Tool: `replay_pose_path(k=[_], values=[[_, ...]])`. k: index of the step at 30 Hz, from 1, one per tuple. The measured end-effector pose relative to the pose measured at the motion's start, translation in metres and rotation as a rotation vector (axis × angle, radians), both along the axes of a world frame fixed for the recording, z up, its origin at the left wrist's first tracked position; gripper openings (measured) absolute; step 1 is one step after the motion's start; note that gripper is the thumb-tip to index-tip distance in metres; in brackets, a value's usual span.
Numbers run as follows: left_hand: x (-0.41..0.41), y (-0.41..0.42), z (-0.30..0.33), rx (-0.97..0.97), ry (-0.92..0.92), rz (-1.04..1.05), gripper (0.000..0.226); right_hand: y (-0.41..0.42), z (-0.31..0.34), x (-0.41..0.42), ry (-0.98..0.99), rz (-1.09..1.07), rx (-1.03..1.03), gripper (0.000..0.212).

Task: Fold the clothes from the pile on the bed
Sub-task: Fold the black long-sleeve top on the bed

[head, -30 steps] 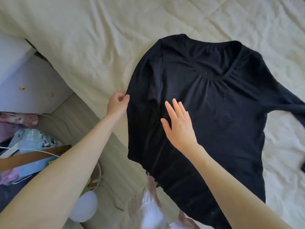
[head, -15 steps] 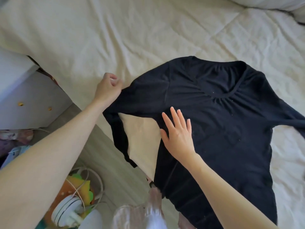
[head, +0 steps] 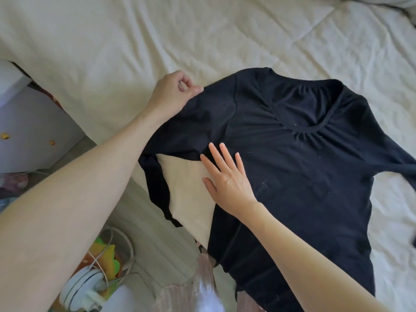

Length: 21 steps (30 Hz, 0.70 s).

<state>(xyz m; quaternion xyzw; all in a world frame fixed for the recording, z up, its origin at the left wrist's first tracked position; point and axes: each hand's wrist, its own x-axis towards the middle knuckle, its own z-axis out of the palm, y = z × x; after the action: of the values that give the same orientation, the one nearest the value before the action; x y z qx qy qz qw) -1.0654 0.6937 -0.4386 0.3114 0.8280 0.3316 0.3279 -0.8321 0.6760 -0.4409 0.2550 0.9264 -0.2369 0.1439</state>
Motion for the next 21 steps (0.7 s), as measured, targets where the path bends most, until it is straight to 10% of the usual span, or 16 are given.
replay_pose_path(k=[7,15,21], values=[[-0.010,-0.082,-0.011,-0.227,-0.197,-0.087,0.030,-0.003,-0.002,0.004,-0.008,-0.010,-0.009,0.052],[0.035,-0.159,-0.023,-0.197,-0.319,0.320,0.054,-0.013,0.005,0.016,0.018,-0.143,-0.062,0.053],[0.065,-0.183,-0.019,-0.255,-0.178,0.363,0.014,-0.031,0.006,0.063,-0.165,-0.240,-0.052,0.056]])
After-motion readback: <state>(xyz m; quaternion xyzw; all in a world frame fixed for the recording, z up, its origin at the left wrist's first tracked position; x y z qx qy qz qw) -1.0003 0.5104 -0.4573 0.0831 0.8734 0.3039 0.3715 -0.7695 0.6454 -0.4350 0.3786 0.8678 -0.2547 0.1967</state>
